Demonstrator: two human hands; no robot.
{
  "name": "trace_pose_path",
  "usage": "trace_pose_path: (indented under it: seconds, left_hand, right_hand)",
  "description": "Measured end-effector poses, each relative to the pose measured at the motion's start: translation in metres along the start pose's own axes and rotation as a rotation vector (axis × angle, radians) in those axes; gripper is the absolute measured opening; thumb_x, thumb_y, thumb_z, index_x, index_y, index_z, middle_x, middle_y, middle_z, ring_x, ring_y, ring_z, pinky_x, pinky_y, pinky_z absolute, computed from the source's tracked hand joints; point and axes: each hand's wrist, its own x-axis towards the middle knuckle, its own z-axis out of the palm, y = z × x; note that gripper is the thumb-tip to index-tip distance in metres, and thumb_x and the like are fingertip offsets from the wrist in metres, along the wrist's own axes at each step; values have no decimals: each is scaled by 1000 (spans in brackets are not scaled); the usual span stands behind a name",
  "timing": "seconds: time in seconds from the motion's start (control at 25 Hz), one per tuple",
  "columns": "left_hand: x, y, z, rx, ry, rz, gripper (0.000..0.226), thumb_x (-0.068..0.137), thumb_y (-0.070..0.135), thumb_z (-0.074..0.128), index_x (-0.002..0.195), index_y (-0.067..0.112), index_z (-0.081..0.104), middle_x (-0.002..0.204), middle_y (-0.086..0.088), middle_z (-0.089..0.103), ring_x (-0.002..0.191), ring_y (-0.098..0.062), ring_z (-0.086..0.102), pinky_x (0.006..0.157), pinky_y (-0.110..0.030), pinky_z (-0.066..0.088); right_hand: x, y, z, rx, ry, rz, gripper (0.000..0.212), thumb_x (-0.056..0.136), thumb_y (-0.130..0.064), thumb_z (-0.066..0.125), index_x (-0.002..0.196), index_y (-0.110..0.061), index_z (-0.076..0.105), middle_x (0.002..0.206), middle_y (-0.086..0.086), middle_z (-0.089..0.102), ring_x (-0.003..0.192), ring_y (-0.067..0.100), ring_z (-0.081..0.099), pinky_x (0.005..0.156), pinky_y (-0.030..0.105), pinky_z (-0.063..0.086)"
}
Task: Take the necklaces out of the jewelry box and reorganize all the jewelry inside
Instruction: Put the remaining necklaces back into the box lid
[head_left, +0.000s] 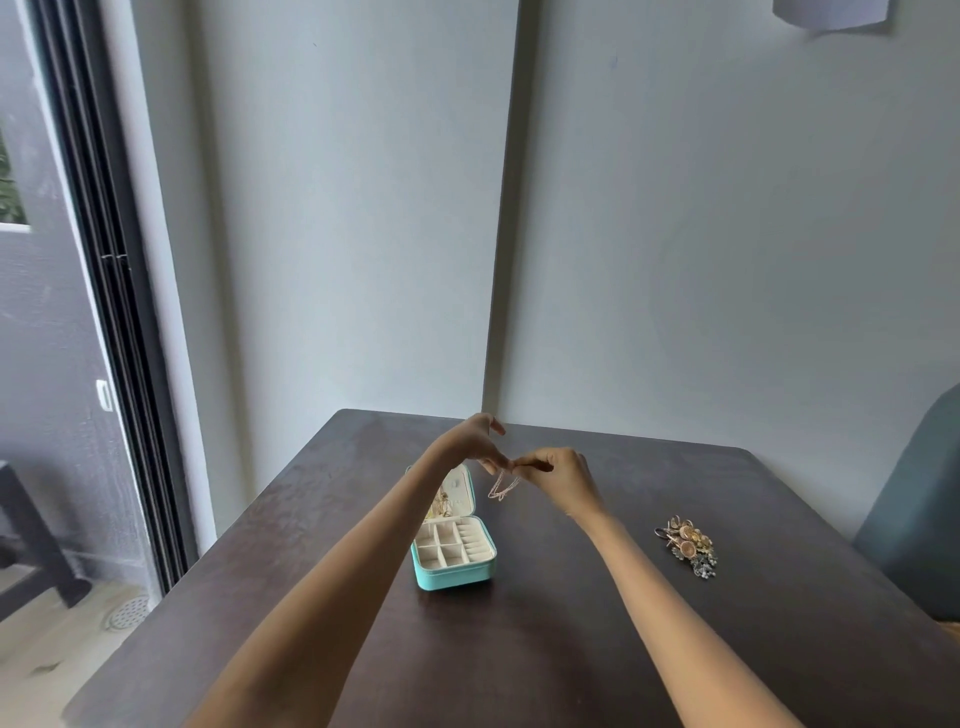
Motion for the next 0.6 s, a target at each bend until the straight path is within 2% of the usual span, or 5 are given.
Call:
trace_pose_path:
  seconds: [0.12, 0.24, 0.4, 0.48, 0.6]
  left_hand:
    - [-1, -7, -4, -10, 28, -8, 62, 76, -5, 72, 129, -1, 41, 81, -13, 63, 40, -2, 61, 53, -13, 52]
    - [0, -10, -11, -7, 61, -9, 63, 76, -6, 72, 131, 0, 41, 110, -27, 63, 42, -2, 61, 52, -11, 51]
    - [3, -14, -13, 28, 81, -9, 65, 76, -4, 72, 133, 2, 41, 100, -20, 65, 62, -14, 64, 62, -15, 53]
    - [2, -15, -11, 49, 108, -12, 65, 75, -2, 73, 132, 2, 43, 112, -22, 63, 81, -23, 64, 77, -23, 51]
    - [3, -14, -9, 83, 108, -2, 64, 74, -2, 73, 131, 2, 44, 122, -20, 58, 95, -29, 66, 77, -24, 51]
  right_hand:
    - [5, -5, 5, -52, -35, -24, 13, 82, -19, 70, 93, -20, 76, 90, -6, 74, 80, -2, 64, 71, 11, 48]
    - [9, -7, 9, -51, -39, -48, 14, 81, -18, 70, 95, -21, 76, 91, -5, 75, 79, -4, 64, 72, 10, 48]
    - [11, -6, 17, -58, -43, -40, 16, 82, -19, 70, 97, -20, 75, 92, -4, 74, 78, -3, 63, 69, 6, 45]
    - [11, -5, 20, -90, -53, -32, 21, 80, -27, 71, 100, -23, 73, 95, -7, 73, 84, 4, 64, 73, 16, 49]
    - [14, -7, 19, -117, -47, -38, 31, 77, -33, 73, 107, -25, 68, 95, -10, 71, 88, 9, 65, 81, 30, 53]
